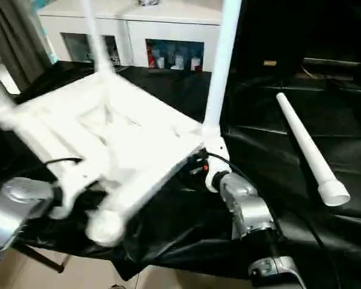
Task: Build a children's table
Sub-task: Rotate table base
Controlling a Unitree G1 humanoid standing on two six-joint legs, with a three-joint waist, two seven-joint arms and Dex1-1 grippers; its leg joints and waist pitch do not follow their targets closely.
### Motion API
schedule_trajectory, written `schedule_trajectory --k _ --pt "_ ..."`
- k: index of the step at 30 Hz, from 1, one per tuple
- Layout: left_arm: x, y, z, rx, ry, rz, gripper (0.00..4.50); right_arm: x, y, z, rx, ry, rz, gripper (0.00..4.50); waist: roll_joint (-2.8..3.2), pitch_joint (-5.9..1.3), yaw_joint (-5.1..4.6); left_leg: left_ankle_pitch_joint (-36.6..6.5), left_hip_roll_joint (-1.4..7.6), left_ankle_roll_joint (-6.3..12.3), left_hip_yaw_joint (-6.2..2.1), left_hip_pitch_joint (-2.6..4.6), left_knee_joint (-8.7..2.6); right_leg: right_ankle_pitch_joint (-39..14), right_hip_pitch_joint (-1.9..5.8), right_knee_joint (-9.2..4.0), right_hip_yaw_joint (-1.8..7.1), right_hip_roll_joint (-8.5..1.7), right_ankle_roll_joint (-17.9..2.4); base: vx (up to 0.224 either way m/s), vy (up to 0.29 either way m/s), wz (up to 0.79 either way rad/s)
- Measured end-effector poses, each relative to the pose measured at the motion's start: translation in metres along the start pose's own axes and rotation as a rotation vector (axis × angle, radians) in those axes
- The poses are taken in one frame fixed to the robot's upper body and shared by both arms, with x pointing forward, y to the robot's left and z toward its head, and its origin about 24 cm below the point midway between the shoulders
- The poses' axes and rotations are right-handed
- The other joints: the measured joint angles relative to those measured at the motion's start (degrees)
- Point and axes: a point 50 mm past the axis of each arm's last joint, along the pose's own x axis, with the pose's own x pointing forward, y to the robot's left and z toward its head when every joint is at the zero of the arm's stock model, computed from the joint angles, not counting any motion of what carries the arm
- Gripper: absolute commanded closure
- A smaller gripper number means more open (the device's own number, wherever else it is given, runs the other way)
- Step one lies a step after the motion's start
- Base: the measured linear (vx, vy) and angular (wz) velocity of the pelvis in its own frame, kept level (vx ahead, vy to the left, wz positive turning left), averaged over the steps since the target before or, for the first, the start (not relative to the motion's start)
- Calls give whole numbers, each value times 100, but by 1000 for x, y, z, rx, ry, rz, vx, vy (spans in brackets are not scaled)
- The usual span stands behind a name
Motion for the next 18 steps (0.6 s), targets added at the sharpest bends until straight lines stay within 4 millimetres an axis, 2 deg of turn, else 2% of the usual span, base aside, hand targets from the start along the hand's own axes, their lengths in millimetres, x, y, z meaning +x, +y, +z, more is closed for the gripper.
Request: schedule_trajectory --k 2,6,8,11,18 --pt "18 0 14 37 -43 -38 442 -1 -3 0 -4 -1 -11 448 1 1 46 2 -1 -1 0 0 1 3 3 2 -1 -1 -4 0 0 0" --pt "41 0 36 88 -107 -55 442 -2 -5 3 -12 -16 -21 448 10 6 35 4 -1 -3 1 -2 3 11 5 3 2 -2 -9 0 0 0" --pt "56 1 52 108 -149 -59 442 -5 -12 4 -18 -18 -54 448 33 14 34 5 -3 -2 1 -8 7 15 3 2 2 -3 -7 0 0 0" --pt "68 2 67 142 -189 -38 442 -8 -17 6 -25 -27 -88 448 51 13 16 27 -1 4 -9 -18 7 15 -2 3 -3 0 -5 0 0 0" --pt "100 0 95 167 -275 27 442 -23 -39 25 -45 -112 -246 448 152 7 29 30 -4 11 -19 -28 16 16 -2 -2 -10 1 -3 0 0 0"
